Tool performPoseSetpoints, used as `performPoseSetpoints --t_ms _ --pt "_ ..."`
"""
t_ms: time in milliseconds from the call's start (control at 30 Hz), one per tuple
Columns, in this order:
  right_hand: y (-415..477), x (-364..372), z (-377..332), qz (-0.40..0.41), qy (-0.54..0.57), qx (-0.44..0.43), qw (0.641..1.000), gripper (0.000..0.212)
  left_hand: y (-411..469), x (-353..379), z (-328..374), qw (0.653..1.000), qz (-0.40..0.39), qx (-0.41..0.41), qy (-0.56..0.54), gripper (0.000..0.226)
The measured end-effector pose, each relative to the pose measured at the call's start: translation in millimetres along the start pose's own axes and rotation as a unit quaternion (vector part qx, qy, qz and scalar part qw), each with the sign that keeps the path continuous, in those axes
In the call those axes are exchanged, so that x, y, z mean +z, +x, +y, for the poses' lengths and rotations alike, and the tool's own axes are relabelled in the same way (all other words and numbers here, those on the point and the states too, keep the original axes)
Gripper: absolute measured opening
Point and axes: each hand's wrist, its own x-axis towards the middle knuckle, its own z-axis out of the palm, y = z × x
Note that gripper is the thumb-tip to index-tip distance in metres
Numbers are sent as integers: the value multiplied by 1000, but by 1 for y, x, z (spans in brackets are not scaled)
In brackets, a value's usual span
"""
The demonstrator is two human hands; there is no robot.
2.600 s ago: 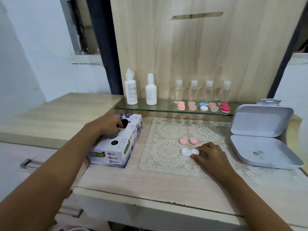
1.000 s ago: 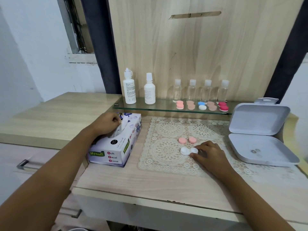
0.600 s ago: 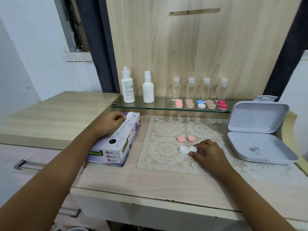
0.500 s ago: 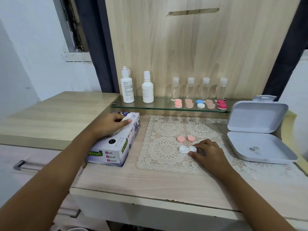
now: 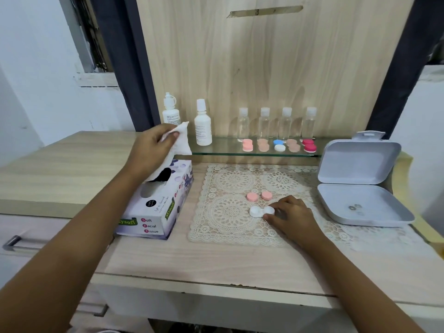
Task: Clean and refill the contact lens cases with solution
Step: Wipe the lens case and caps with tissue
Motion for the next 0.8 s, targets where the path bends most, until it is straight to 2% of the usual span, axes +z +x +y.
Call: performPoseSetpoints --t_ms 100,200,300,367,433,500,667,800 --pt "-1 0 -1 9 7 -3 1000 27 -5 14 22 999 -44 -3 -28 24" --pt "-2 -1 -3 5 7 -2 1000 27 -22 43 35 989 -143 -9 -40 25" --pt "-2 -2 -4 6 11 -1 1000 28 -43 78 34 972 -233 8 -8 25" --pt "-2 -2 -3 7 10 0 1000 29 -56 99 30 959 -282 -25 -5 21" --pt "-2 -1 -3 8 8 1 1000 29 -66 115 25 953 -298 -52 0 20" --pt "-2 -1 -2 10 8 1 1000 29 -73 128 22 953 -295 -67 3 31" --pt "-2 0 -2 12 7 -1 1000 29 -82 148 19 951 -306 -38 9 12" --pt "-2 -1 -2 9 2 -3 1000 29 -84 150 19 953 -301 -9 -26 22"
